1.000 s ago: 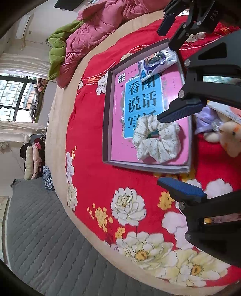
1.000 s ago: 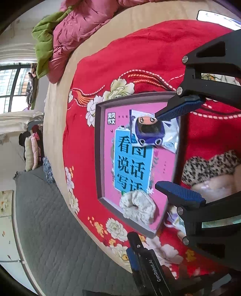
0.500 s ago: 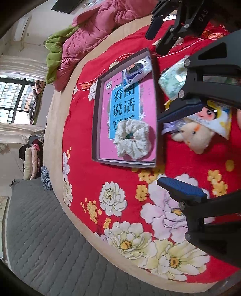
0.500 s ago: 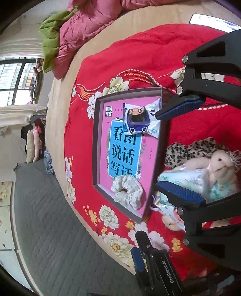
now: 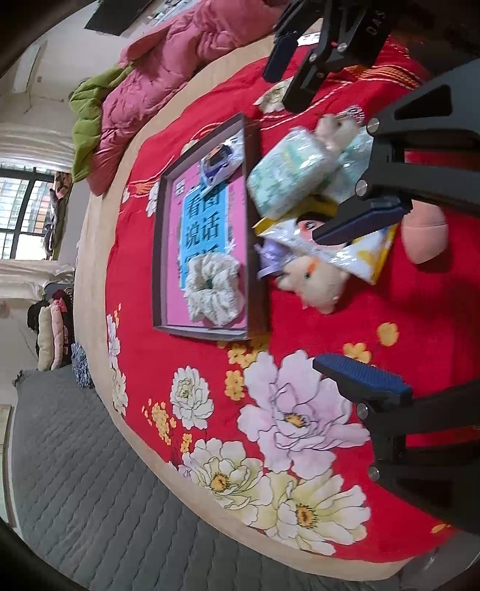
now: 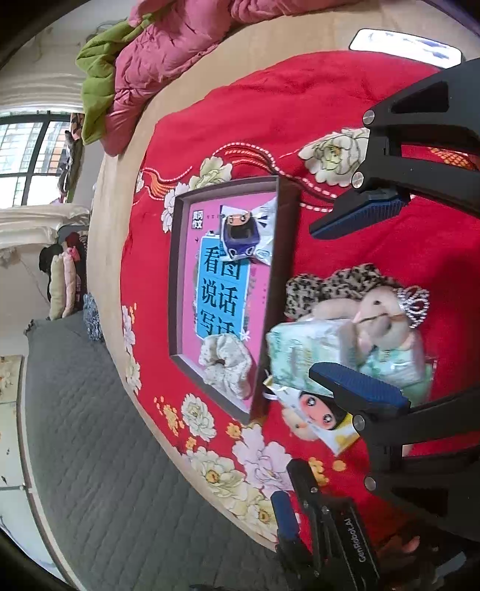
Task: Organize soft objects
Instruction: 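Withdraw both tools from the box back toward the pile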
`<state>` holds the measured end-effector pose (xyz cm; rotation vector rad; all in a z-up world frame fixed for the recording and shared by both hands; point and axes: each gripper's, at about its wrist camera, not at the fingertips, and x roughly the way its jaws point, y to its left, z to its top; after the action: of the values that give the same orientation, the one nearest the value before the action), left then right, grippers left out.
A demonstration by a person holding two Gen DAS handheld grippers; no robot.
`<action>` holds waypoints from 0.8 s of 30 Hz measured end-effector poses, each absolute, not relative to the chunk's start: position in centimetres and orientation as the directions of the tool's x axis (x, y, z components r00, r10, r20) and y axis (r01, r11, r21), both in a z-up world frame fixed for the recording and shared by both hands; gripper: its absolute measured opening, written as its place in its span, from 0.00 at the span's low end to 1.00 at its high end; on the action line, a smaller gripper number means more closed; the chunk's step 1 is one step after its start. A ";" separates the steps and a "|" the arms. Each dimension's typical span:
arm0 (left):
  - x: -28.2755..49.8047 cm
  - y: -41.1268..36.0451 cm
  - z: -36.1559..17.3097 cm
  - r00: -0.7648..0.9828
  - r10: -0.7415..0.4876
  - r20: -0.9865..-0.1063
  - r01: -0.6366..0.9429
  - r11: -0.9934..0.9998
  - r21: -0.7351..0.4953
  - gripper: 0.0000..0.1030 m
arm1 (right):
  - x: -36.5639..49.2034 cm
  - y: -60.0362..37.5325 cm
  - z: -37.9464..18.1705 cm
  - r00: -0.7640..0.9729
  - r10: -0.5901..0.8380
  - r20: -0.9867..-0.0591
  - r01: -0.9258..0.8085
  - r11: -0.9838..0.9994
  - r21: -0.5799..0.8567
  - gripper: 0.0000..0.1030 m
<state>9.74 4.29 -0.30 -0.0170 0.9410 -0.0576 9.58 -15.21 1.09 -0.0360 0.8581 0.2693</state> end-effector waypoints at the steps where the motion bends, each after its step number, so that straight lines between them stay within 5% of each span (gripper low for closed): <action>1: 9.3 4.1 -0.4 0.583 -0.060 -0.810 0.048 0.998 -0.039 0.59 | 9.4 -15.3 1.0 0.620 0.220 -0.753 -0.249 0.965 0.077 0.69; 24: 4.4 1.8 -3.9 0.461 -0.170 -0.871 0.147 0.983 -0.113 0.59 | 6.7 -14.9 0.0 0.591 0.240 -0.770 -0.281 0.956 0.082 0.69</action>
<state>4.37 1.85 -3.89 -0.0230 1.0743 -0.1951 6.71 -14.85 0.01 -0.0495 0.8877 0.3031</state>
